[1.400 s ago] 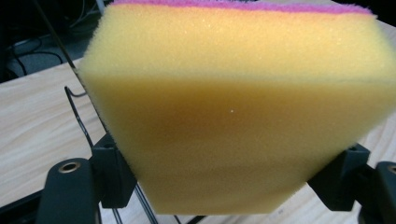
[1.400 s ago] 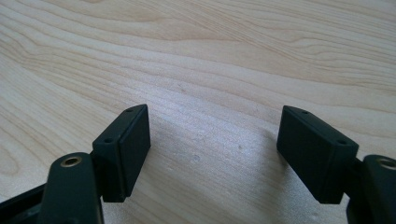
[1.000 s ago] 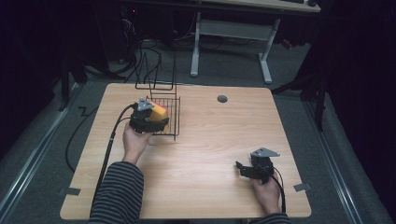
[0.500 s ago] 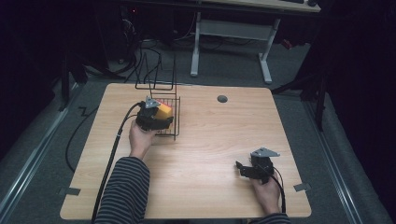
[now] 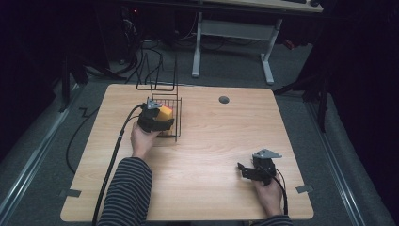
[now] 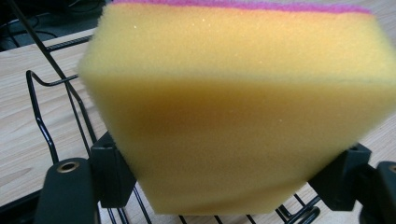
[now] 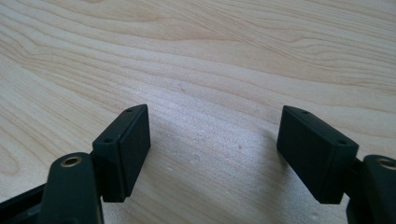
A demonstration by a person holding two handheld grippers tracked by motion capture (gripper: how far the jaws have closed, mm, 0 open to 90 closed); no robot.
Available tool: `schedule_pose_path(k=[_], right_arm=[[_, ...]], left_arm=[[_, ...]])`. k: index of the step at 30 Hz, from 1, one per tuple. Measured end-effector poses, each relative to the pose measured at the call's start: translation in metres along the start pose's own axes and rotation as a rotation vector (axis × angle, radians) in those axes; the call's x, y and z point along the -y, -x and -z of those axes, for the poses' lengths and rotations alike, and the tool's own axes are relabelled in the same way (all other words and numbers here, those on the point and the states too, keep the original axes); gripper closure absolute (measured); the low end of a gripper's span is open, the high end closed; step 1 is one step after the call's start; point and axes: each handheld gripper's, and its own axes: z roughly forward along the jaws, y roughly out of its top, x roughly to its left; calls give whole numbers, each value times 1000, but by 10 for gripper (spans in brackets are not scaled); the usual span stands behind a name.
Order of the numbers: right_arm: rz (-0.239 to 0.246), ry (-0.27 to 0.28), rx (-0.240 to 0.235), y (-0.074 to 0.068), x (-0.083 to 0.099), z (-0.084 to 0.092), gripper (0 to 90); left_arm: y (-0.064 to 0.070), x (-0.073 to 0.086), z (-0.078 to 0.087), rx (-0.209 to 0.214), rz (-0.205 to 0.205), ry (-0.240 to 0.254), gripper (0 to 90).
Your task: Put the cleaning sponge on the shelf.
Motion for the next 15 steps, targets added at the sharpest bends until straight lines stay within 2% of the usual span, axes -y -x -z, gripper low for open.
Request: schedule_pose_path(k=[7, 15], right_arm=[[0, 0, 0, 0, 0, 0, 261], [0, 0, 0, 0, 0, 0, 261]], left_arm=[[-1, 1, 0, 5, 9, -2, 224], [-1, 2, -1, 4, 14, -16, 174]])
